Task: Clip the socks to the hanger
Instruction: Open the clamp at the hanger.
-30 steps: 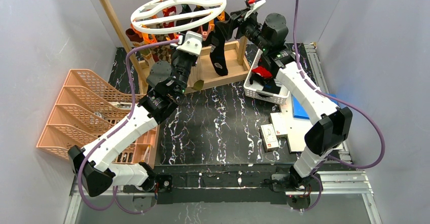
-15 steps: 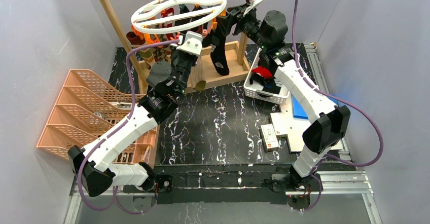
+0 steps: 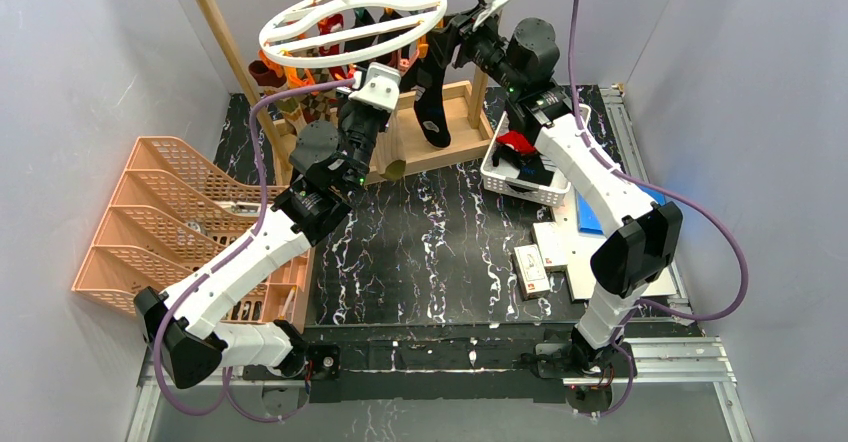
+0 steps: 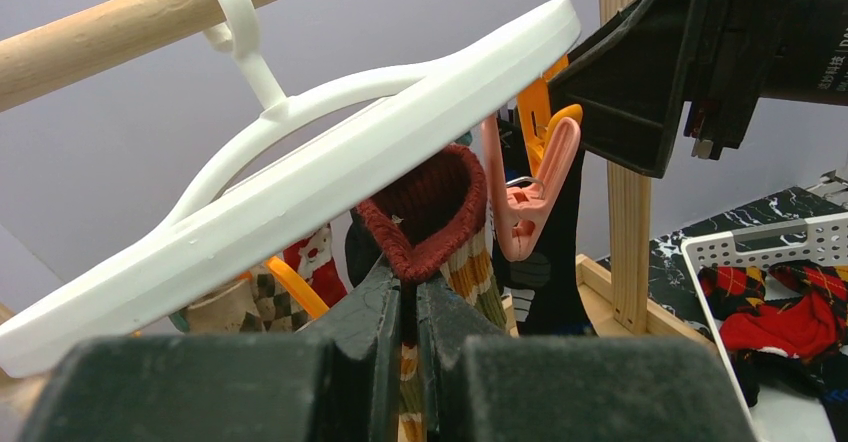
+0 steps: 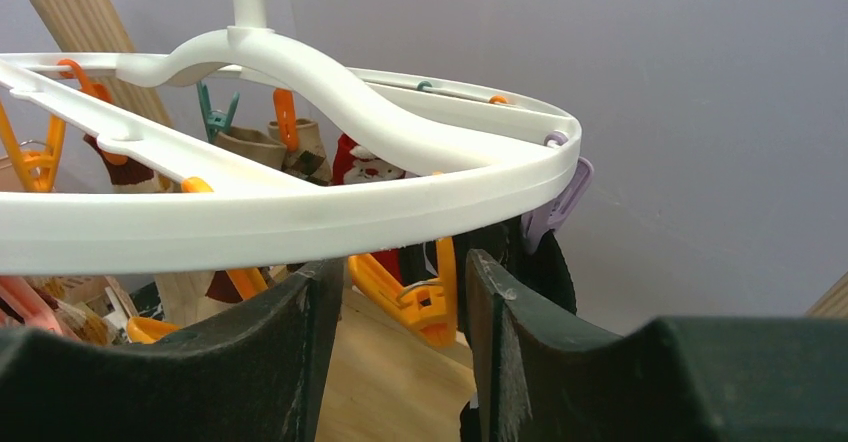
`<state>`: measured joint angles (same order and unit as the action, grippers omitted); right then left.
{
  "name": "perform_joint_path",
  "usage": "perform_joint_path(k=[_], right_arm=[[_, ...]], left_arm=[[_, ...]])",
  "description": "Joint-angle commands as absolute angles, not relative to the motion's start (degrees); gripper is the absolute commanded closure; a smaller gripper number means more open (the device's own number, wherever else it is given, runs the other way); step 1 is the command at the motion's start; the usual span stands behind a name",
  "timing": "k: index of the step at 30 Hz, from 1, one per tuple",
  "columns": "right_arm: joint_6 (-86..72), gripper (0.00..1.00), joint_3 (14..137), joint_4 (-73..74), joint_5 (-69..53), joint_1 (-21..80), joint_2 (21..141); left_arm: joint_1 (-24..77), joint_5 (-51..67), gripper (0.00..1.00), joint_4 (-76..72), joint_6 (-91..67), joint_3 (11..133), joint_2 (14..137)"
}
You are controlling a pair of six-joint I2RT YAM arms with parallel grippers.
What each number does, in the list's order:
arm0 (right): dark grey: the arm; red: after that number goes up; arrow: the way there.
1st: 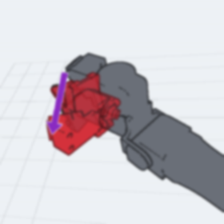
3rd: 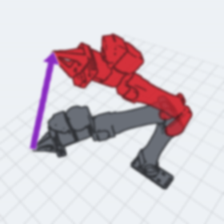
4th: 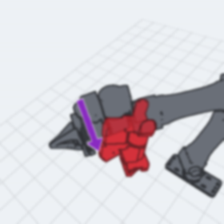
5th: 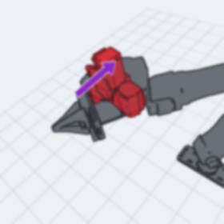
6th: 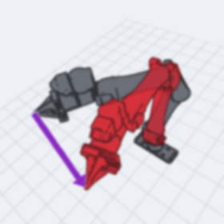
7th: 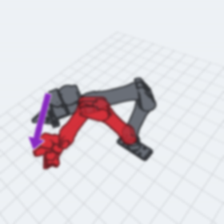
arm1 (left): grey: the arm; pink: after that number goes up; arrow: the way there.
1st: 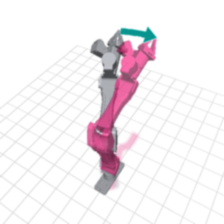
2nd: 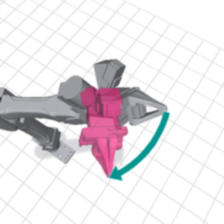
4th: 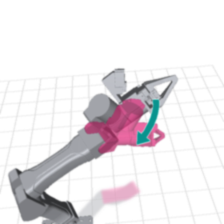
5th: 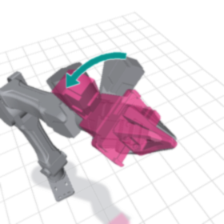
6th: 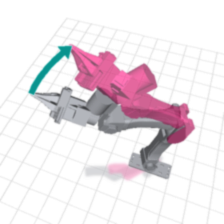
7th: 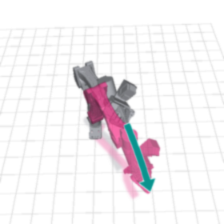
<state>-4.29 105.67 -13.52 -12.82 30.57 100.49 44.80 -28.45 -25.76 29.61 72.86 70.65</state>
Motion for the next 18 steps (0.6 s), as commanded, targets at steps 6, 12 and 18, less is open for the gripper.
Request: perform_joint_path(k=[6, 12, 18], right_arm=[[-4.22, 0.62, 108.26, -15.46, -12.62, 30.98, 99.74], [-5.19, 0.85, 108.95, -15.02, -12.58, 31.02, 99.75], [-7.81, 0.99, 109.76, -14.06, -11.46, 31.14, 99.71]], left_arm=[[44.83, -28.30, 1.00, -28.28, 29.40, 71.73, 68.06], [44.83, -28.74, 1.00, -27.83, 28.42, 69.67, 67.10], [44.84, -27.63, 1.00, -28.62, 25.60, 64.11, 65.18]])
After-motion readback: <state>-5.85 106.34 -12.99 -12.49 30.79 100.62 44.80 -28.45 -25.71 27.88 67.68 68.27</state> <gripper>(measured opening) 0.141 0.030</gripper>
